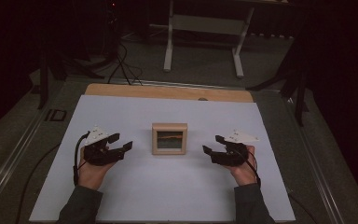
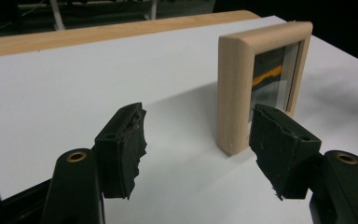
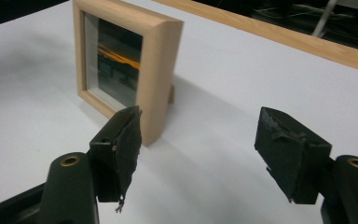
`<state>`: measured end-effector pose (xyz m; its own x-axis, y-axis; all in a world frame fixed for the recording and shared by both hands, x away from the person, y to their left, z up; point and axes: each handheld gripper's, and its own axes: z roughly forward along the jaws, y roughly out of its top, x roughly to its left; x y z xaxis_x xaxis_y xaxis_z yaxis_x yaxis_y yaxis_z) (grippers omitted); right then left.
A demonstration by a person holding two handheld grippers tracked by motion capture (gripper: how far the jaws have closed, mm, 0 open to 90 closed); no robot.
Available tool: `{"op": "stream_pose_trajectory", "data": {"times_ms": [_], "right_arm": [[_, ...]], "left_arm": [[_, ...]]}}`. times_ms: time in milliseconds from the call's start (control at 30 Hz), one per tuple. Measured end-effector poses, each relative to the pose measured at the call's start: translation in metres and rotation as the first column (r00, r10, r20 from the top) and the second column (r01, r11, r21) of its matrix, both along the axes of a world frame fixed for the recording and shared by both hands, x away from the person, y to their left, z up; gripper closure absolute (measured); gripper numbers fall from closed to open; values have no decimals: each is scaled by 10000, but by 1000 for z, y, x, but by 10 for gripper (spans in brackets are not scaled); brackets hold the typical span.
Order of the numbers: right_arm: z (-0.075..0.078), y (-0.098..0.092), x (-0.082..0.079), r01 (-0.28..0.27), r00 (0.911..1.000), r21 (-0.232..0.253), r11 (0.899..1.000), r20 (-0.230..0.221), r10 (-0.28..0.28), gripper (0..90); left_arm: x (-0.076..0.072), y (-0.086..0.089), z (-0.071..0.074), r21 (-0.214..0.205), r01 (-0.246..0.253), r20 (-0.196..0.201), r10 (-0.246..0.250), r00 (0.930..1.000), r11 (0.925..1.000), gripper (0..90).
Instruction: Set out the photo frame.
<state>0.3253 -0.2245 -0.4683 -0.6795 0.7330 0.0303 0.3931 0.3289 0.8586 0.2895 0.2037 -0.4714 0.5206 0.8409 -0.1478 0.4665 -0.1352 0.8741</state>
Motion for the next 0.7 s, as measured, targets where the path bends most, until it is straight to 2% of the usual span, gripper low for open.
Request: {"op": "stream_pose_trajectory", "data": {"times_ms": [167,433,600,700], "right_arm": [[1,-13,-7,190,9998,17,9998,95,-190,309],[8,-31,-19,491,9981,248,9985,351,-499,310],[9,-42,-26,678,9970,353,9971,351,-690,310],[7,-47,-30,800,9960,357,9962,377,-813,310]], "left_arm": [[-8,11,-4,122,-164,-97,165,9998,9998,358],[-24,32,-2,11,-545,-12,545,9985,9985,358],[-31,41,-4,-37,-712,-26,712,9975,9975,358],[-35,43,-5,104,-755,-38,755,9971,9971,358]]}}
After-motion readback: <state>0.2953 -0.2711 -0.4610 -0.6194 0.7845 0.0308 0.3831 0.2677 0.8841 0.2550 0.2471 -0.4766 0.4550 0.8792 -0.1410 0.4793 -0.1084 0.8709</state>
